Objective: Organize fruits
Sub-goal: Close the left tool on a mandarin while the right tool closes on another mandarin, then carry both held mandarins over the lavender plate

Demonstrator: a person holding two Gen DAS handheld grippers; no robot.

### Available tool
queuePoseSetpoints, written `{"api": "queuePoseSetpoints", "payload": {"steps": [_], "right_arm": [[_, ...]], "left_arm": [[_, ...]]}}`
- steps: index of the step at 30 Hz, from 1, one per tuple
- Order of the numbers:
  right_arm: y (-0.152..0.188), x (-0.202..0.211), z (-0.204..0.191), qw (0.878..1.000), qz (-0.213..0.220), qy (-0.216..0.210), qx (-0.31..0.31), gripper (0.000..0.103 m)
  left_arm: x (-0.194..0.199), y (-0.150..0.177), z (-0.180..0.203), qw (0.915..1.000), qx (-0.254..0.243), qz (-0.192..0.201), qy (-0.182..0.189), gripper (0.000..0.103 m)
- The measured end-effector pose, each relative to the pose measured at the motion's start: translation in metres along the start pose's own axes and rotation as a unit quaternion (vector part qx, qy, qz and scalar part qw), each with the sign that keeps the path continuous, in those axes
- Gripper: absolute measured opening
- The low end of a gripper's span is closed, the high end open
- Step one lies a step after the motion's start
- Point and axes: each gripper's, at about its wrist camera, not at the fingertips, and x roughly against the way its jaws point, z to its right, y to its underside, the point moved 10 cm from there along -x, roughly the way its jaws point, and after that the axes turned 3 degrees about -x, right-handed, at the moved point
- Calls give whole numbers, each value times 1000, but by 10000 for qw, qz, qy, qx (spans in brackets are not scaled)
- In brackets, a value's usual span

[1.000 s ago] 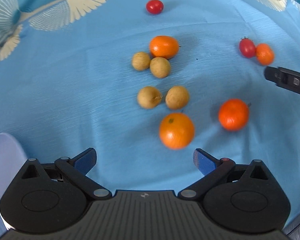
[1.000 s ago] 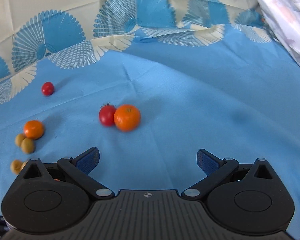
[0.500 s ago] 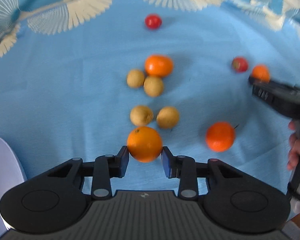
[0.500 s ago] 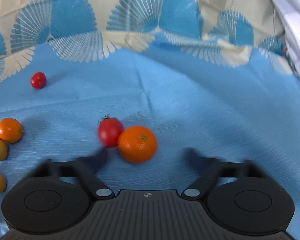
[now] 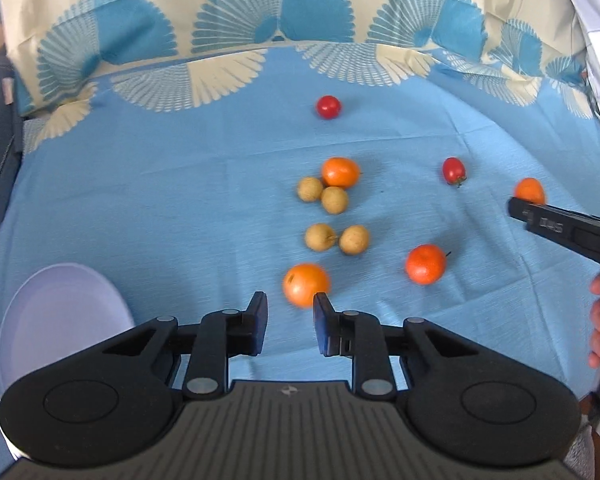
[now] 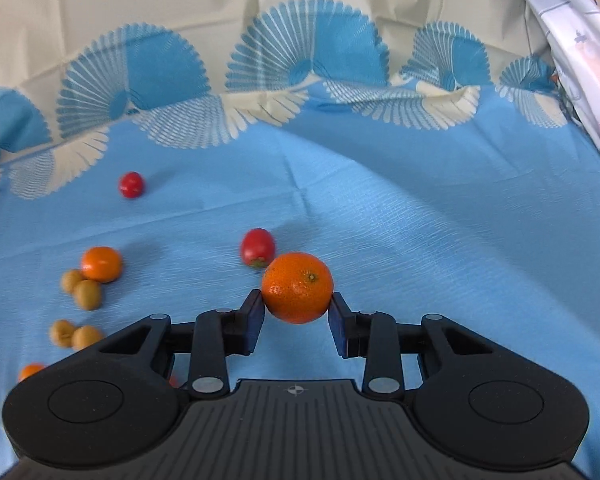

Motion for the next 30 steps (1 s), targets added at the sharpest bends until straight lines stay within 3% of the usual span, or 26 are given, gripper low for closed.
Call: {"api": "queuePoseSetpoints", "payload": {"steps": [1, 3, 5, 11, 14, 15, 17, 23, 30], "right_arm": [[1, 7, -1, 10000, 26, 23, -7, 37], [6, 14, 0, 10000, -11, 15, -61, 37], [13, 16, 3, 9999, -79, 51, -120, 37], [32, 3, 18, 9988, -329, 103, -355, 37], [33, -6, 22, 9985, -362, 128, -380, 37], [33, -8, 22, 9985, -369, 116, -375, 37], [34, -11, 20, 9987, -370, 81, -340, 37], [37, -2, 12, 9994, -259, 16, -220, 37], [47, 88, -41, 9973, 367, -569, 269, 37]], "left_arm": [[-1, 3, -3, 10000, 20, -21, 90, 29], [-8, 8, -7, 9996, 77, -101, 232, 43], [-20, 8, -9, 9996, 121, -154, 222, 70], [-66, -8, 4, 9985, 196, -459, 245, 79], [-94, -14, 9, 9977, 180, -649, 119, 78], [-101, -15, 9, 9970, 212, -733, 119, 73], [-112, -13, 12, 9951, 212, -938, 227, 40], [-82, -10, 10, 9980, 22, -635, -28, 40], [42, 15, -22, 9996, 132, 201, -111, 40]]}}
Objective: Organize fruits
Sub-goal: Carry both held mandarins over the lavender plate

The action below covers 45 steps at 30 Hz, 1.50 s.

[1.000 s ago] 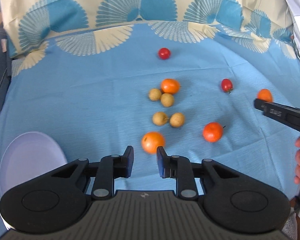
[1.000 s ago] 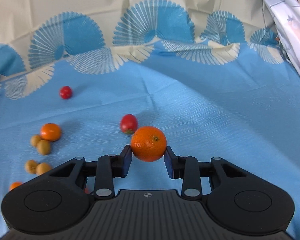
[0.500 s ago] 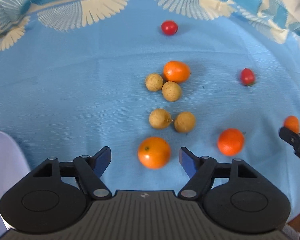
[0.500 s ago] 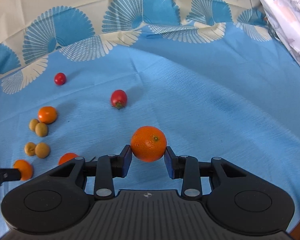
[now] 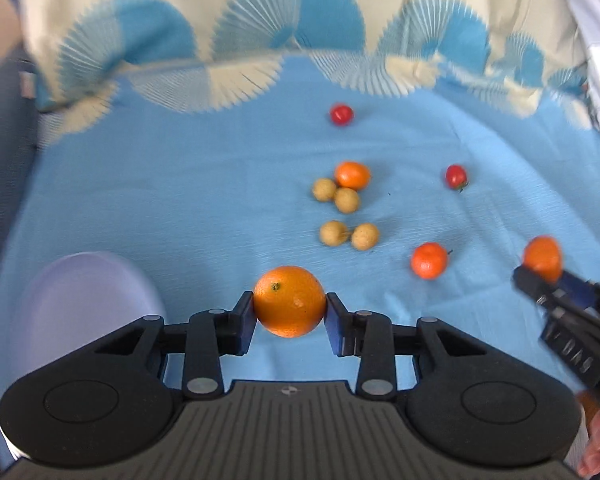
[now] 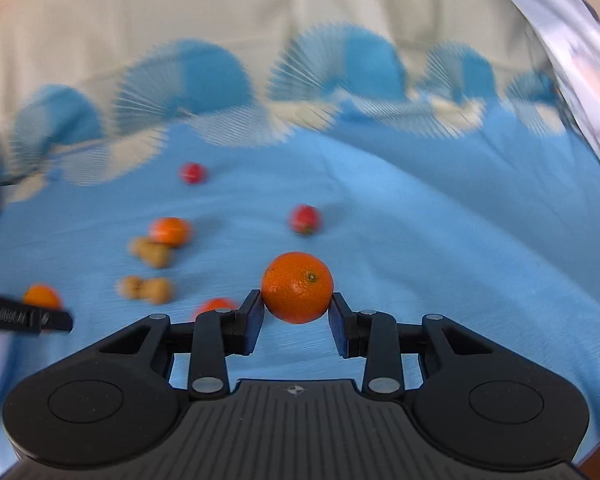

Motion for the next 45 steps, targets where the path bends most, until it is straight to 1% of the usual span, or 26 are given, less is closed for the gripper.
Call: {"api": "queuePoseSetpoints", "payload": {"steps": [4, 6, 8, 10, 14, 18, 22, 25, 29, 33, 45], "right_arm": [[22, 53, -49, 9984, 17, -499, 251, 37], [37, 76, -74, 9968, -69, -728, 329, 37], [51, 96, -99, 9946, -157, -958, 362, 37], [66, 115, -127, 9917, -225, -1158, 506, 37], [91, 154, -176, 9839, -254, -1552, 846, 37], [107, 187, -211, 9767, -116, -1716, 1287, 37], [110, 207, -224, 9731, 27, -1703, 1552, 37], [106, 210, -223, 9733, 48, -1652, 1596, 37], [100, 201, -221, 9748, -1, -1593, 1559, 37], [102, 194, -225, 9743, -73, -1592, 1591, 37], [94, 172, -228, 9755, -172, -1526, 1575, 37]], "left_arm": [[64, 36, -42, 9995, 162, 165, -205, 40], [90, 56, -64, 9989, 291, 205, -303, 40], [112, 77, -85, 9976, 421, 269, -485, 40], [131, 97, -107, 9958, 571, 338, -633, 40], [165, 132, -142, 9921, 903, 494, -720, 40], [185, 155, -161, 9894, 1085, 635, -731, 40], [196, 167, -170, 9878, 1153, 757, -726, 40], [198, 169, -173, 9872, 1192, 796, -706, 40], [196, 170, -176, 9870, 1210, 798, -693, 40], [193, 169, -180, 9868, 1252, 762, -685, 40], [175, 150, -194, 9857, 1370, 696, -686, 40]]}}
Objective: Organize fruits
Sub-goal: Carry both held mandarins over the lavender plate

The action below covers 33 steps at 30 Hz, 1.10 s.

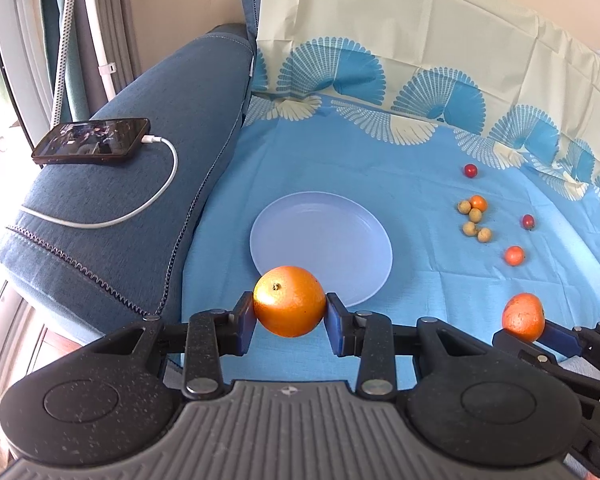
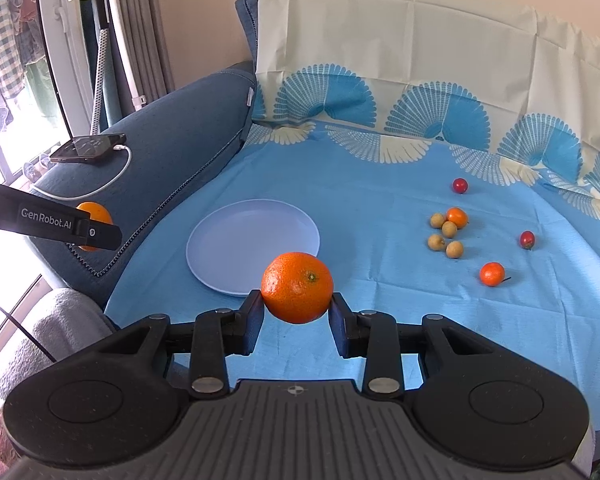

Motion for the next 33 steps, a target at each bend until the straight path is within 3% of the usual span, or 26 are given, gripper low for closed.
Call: {"api": "queuePoseSetpoints", "payload": {"steps": [13, 33], "right_arm": [[-11, -49, -6, 9997, -215, -81, 117, 37], [-22, -168, -25, 9962, -769, -233, 333, 37]], "left_arm": [[-47, -25, -1, 9999, 19, -165, -2, 40], [-171, -41, -2, 9964, -151, -818, -160, 40]]}}
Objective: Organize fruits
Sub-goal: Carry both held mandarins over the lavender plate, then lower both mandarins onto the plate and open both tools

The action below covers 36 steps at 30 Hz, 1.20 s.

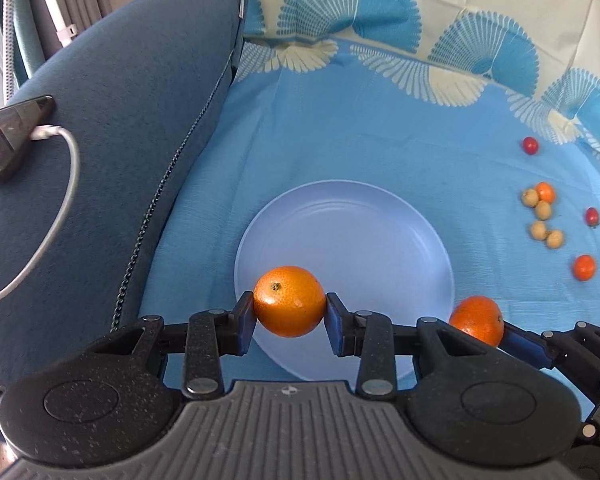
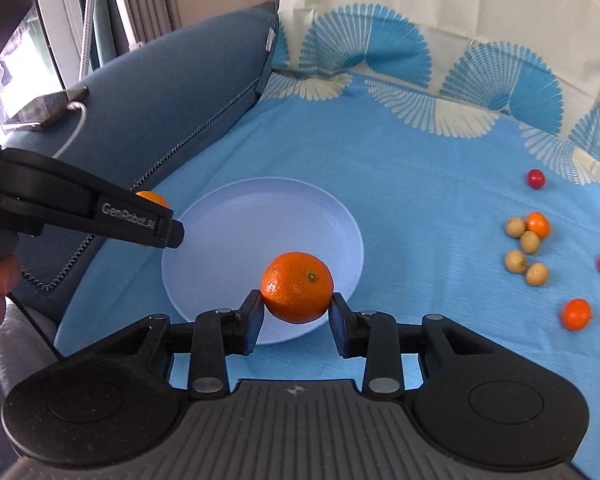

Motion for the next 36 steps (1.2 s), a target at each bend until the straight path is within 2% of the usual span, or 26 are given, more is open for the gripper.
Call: {"api": "queuePoseSetpoints", "payload": {"steps": [11, 22, 24, 25, 26, 27, 28, 30, 36], "right_arm": [[4, -47, -3, 9992, -335, 53, 215, 37], [1, -63, -15, 9979, -474, 86, 441, 37], [-2, -64, -17, 9977, -454, 58, 494, 38], [-4, -64, -18, 9977, -422, 22, 532, 40], [-6, -62, -20, 9976, -368, -12, 580, 52], [-9, -58, -21, 9976, -275, -23, 632, 63], [-12, -54, -21, 9975, -173, -9, 691, 67], [-15, -45, -20, 9968, -79, 65, 799, 83], [-3, 5, -7, 9983, -58, 197, 536, 95]], "left_arm": [[-49, 1, -2, 9993, -54, -352, -134, 40], [-66, 5, -2, 9984, -179, -496, -178, 41], [-63, 1, 2, 9988, -240, -418, -115, 63], [-59, -2, 3, 9991, -261, -317, -101, 92], [-53, -6, 3, 9995, -259, -148, -125, 102], [-45, -9, 2, 9995, -257, 50, -157, 103], [-38, -11, 3, 9992, -326, 140, -169, 102], [-26, -11, 4, 9986, -451, 183, -214, 102], [34, 8, -9, 9975, -266, 480, -453, 103]]}}
